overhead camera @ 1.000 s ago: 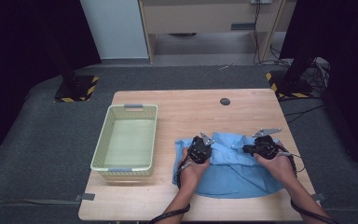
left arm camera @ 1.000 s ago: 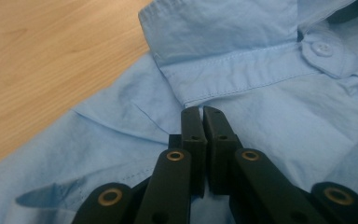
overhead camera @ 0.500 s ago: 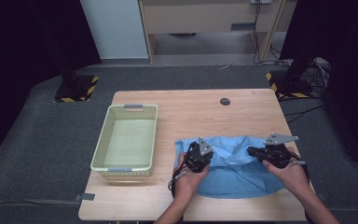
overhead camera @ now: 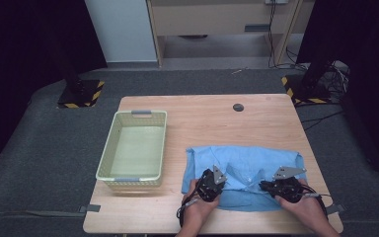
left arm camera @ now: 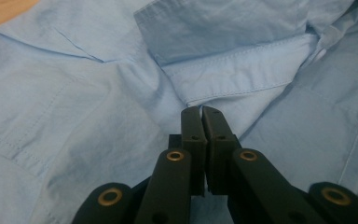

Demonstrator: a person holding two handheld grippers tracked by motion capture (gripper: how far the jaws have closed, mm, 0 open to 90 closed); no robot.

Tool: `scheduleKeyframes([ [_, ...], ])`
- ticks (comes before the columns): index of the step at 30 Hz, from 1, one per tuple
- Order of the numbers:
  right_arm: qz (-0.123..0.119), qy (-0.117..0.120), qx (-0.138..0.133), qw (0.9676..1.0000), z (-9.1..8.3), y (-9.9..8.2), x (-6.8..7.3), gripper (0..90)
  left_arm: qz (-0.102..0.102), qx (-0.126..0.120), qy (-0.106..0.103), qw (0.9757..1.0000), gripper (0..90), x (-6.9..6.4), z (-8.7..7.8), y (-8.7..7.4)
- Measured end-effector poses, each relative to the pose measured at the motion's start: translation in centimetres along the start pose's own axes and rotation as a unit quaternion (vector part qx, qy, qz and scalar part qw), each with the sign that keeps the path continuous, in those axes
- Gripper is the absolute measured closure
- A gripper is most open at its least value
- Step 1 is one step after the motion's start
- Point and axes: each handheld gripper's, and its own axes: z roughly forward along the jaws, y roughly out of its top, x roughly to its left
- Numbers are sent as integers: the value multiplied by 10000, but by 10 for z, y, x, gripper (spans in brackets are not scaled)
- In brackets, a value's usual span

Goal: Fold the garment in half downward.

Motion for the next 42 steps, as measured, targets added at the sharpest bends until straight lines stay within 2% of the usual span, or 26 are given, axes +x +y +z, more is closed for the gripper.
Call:
scheduleKeyframes([
  [2, -7, -81, 1, 10000, 4, 4, -5, 821, -14, -12, 89, 10000, 883, 4, 5, 4],
  [8, 191, -317, -100, 9993, 22, 21, -31, 812, -165, -76, 366, 9992, 876, 26, 26, 20],
  [13, 355, -380, -151, 9985, 32, 31, -46, 789, -419, -99, 371, 9984, 863, 43, 34, 27],
  [15, 372, -386, -106, 9985, 33, 33, -47, 743, -423, -68, 368, 9984, 834, 44, 33, 27],
  [17, 334, -386, -72, 9987, 30, 35, -46, 689, -447, -72, 390, 9982, 733, 44, 30, 26],
  [22, 334, -402, -278, 9982, 12, 45, -46, 612, -540, -198, 415, 9975, 599, 46, 13, 28],
  [27, 602, -429, -454, 9962, 1, 62, -50, 563, -570, -279, 425, 9971, 509, 49, 4, 39],
  [31, 878, -457, -548, 9936, 5, 79, -54, 527, -603, -303, 398, 9969, 496, 48, 4, 43],
  [34, 935, -520, -527, 9929, 12, 91, -56, 511, -605, -302, 398, 9969, 475, 47, 4, 43],
  [38, 1049, -709, -327, 9914, 27, 99, -62, 488, -613, -308, 380, 9969, 467, 45, 3, 41],
  [40, 1180, -736, -282, 9899, 34, 99, -65, 490, -624, -318, 385, 9968, 464, 45, 1, 41],
  [42, 1192, -807, -165, 9894, 40, 98, -67, 490, -635, -339, 384, 9967, 459, 46, 0, 40],
])
